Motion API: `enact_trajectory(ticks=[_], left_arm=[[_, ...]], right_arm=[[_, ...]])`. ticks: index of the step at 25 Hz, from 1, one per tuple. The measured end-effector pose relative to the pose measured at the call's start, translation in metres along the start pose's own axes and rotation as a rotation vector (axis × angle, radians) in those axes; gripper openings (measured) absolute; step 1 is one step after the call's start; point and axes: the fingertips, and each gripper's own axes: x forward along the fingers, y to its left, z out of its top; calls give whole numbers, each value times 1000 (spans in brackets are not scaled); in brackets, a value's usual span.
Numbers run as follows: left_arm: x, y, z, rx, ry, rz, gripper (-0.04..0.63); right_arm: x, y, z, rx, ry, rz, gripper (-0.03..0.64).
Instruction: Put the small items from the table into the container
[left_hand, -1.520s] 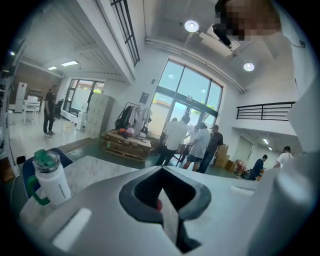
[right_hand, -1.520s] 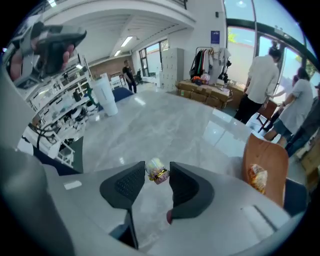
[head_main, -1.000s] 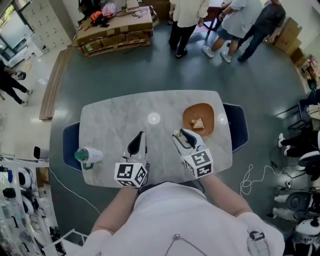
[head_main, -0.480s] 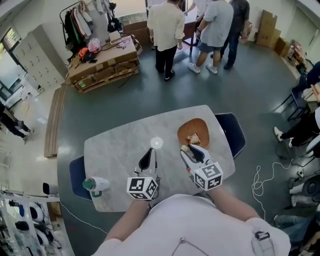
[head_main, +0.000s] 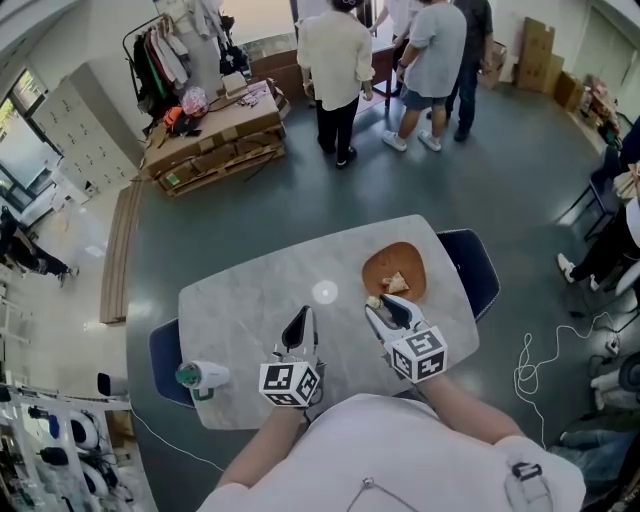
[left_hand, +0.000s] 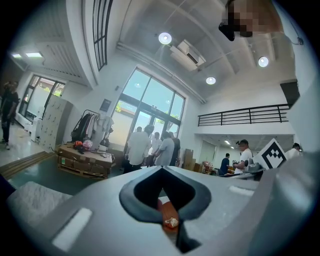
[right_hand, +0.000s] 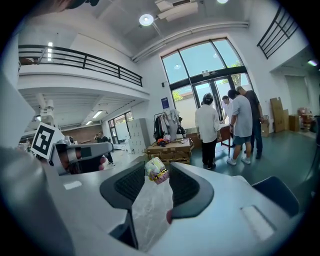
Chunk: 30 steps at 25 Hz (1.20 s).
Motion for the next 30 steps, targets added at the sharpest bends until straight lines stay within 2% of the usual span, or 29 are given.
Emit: enact_trajectory(ticks=[5,13,20,30], left_arm=[[-1,1,-5,5,19,18,3],[2,14,-22,-2,66,75,3],[14,11,-46,-18,141,87,3],[22,17,-108,-46,280,141,3]], right_arm=[[7,-18,-15,24,48,-26,183],[25,-62,-66,73,185,-97,183],[45,-98,-104,118,274,-138,183],[89,-191,-232,168,513,-262,183]])
